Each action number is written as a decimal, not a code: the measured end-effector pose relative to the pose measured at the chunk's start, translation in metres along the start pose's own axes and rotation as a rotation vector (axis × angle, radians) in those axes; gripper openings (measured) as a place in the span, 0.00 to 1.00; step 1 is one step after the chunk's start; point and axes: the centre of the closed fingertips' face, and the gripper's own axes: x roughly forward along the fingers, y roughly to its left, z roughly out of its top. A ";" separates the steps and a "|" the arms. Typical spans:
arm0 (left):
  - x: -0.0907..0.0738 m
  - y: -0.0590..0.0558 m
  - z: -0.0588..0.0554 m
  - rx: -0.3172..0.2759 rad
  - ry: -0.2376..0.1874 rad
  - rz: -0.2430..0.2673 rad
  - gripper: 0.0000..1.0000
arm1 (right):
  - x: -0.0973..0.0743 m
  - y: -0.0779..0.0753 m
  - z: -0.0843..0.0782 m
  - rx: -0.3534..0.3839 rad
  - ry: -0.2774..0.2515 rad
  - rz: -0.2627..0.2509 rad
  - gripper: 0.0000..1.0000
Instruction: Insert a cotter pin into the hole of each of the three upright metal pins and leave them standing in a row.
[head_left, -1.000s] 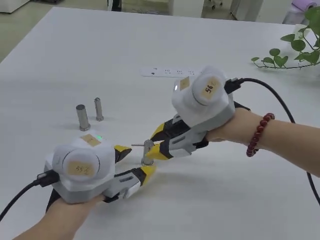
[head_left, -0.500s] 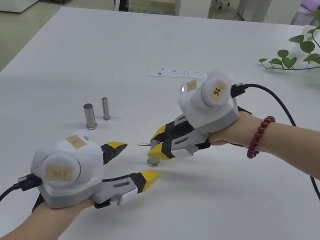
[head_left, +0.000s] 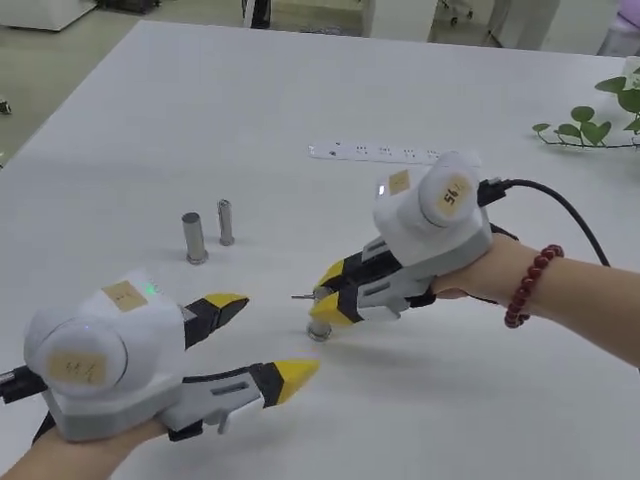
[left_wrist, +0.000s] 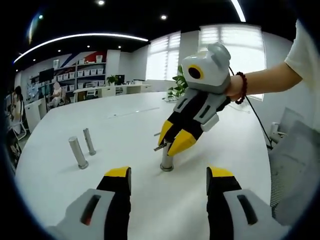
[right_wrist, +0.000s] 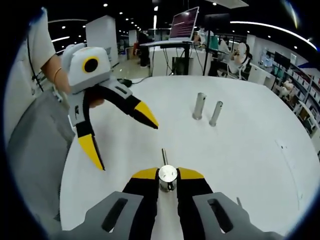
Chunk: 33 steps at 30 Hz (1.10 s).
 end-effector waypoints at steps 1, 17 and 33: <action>-0.002 -0.001 0.000 0.002 0.000 0.000 0.60 | 0.000 0.000 0.000 -0.001 0.002 0.000 0.14; -0.014 -0.003 0.004 0.000 -0.014 0.008 0.62 | -0.021 -0.002 -0.017 0.007 0.024 0.004 0.13; -0.018 -0.008 0.006 -0.007 -0.016 0.006 0.63 | -0.054 -0.003 -0.046 0.006 0.053 -0.017 0.13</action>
